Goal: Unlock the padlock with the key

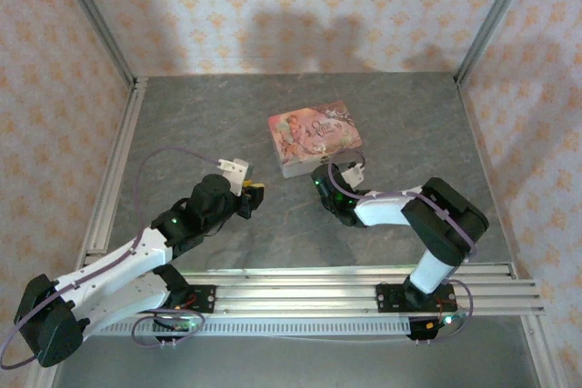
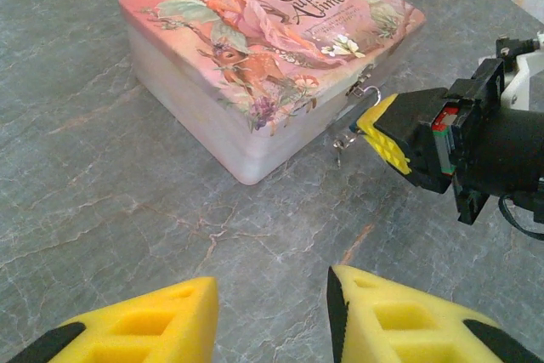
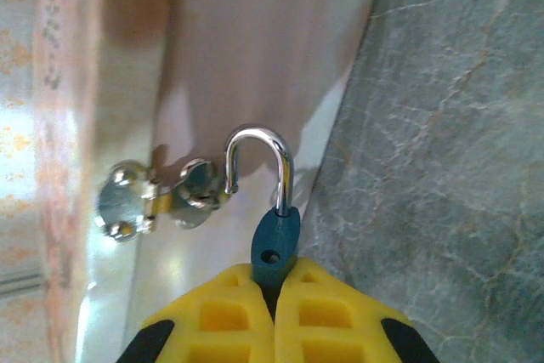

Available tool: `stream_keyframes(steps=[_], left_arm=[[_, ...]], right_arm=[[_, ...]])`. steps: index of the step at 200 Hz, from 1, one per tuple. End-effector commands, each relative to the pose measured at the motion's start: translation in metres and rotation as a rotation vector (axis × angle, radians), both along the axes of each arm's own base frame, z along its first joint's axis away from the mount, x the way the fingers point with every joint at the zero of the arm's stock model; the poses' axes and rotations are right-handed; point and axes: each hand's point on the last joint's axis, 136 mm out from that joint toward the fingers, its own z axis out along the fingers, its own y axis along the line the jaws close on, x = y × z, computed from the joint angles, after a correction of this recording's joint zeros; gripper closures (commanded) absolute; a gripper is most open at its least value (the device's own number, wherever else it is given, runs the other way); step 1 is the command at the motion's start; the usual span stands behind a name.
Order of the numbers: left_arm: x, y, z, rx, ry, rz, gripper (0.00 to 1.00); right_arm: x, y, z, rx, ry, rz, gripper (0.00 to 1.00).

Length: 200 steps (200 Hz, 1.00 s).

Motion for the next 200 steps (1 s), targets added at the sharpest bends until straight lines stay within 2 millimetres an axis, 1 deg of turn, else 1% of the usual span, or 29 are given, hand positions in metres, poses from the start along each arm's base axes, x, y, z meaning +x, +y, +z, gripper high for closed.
stream_keyframes(steps=[1, 29, 48, 62, 85, 103, 120, 136, 145, 157, 172, 175, 190, 200], left_arm=[[0.002, 0.0, 0.011, -0.017, -0.025, -0.007, 0.61], [0.002, -0.002, 0.015, -0.029, -0.028, -0.013, 0.61], [0.002, -0.003, 0.018, -0.031, -0.033, -0.018, 0.61], [0.003, -0.003, 0.019, -0.028, -0.034, -0.019, 0.61], [0.002, -0.004, 0.02, -0.025, -0.033, -0.027, 0.61], [0.001, -0.003, 0.02, -0.016, -0.035, -0.027, 0.61], [0.001, -0.001, 0.019, -0.01, -0.037, -0.018, 0.61], [0.003, -0.001, 0.024, -0.02, -0.039, -0.015, 0.61], [0.005, -0.002, 0.031, -0.029, -0.031, -0.021, 0.61], [0.006, -0.005, 0.041, -0.013, -0.026, -0.051, 0.61], [0.011, -0.001, 0.045, 0.05, -0.01, -0.049, 0.6], [0.012, 0.0, 0.045, 0.061, -0.004, -0.044, 0.6], [0.018, 0.008, 0.045, 0.084, 0.04, -0.015, 0.56], [0.02, 0.013, 0.044, 0.087, 0.064, 0.005, 0.52]], right_arm=[[0.01, 0.002, 0.017, 0.0, -0.029, -0.02, 1.0], [0.017, 0.002, 0.052, -0.036, -0.089, -0.012, 1.0], [0.021, -0.001, 0.065, -0.076, -0.105, -0.014, 1.0], [0.021, -0.006, 0.06, -0.082, -0.083, -0.026, 1.0], [0.017, -0.014, 0.034, -0.062, -0.021, -0.05, 1.0], [0.015, -0.014, 0.021, -0.058, 0.006, -0.048, 1.0], [0.013, -0.013, 0.013, -0.057, 0.027, -0.039, 1.0], [0.006, -0.017, 0.016, -0.077, 0.045, -0.02, 1.0], [0.002, -0.019, 0.023, -0.092, 0.047, 0.0, 1.0], [-0.003, -0.019, 0.039, -0.155, 0.043, 0.075, 1.0], [-0.012, -0.022, 0.055, -0.275, 0.066, 0.186, 1.0], [-0.015, -0.023, 0.055, -0.295, 0.076, 0.209, 1.0], [-0.027, -0.016, 0.059, -0.317, 0.086, 0.328, 1.0], [-0.037, -0.006, 0.057, -0.29, 0.083, 0.419, 1.0]])
